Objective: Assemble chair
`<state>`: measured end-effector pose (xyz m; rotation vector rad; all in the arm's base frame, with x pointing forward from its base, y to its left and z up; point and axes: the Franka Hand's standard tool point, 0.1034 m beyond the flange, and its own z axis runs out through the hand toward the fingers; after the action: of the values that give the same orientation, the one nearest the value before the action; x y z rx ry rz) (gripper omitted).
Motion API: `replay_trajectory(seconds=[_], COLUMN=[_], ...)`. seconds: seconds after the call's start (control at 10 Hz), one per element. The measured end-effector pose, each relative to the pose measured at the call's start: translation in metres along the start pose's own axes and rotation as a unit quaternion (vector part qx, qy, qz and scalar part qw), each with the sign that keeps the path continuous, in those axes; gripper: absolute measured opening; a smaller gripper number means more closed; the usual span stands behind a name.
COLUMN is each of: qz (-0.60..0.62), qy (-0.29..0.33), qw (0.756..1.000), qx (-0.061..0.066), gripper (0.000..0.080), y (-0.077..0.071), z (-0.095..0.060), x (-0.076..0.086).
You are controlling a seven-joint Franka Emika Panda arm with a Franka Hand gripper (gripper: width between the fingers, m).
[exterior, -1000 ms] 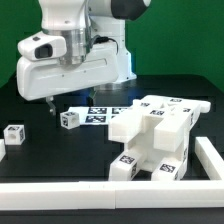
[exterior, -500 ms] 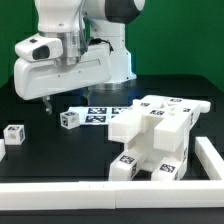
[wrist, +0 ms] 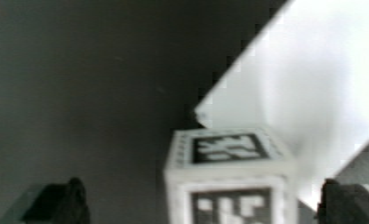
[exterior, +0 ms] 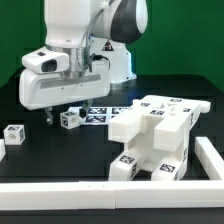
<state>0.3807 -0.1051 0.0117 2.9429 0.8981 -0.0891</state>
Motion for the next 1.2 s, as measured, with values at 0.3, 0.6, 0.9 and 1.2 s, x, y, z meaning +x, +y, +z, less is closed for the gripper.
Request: replay_trajectory(seconds=[0.3, 0.6, 0.9, 1.2], qz=[0.002, -0.062, -0.251, -0.332], qy=[-0.001, 0.001, 0.013, 0.003], qw=[1.000, 0.998, 0.967, 0.943], qx=[0.000, -0.003, -0.036, -0.034], gripper=[0.0382, 0.0280, 0.0280, 0.0281], y=[0.002, -0.001, 0.006, 0.004], z=[0.000, -0.006, -0.019, -0.017], x=[-0.002, 0.008, 0.016, 0.016])
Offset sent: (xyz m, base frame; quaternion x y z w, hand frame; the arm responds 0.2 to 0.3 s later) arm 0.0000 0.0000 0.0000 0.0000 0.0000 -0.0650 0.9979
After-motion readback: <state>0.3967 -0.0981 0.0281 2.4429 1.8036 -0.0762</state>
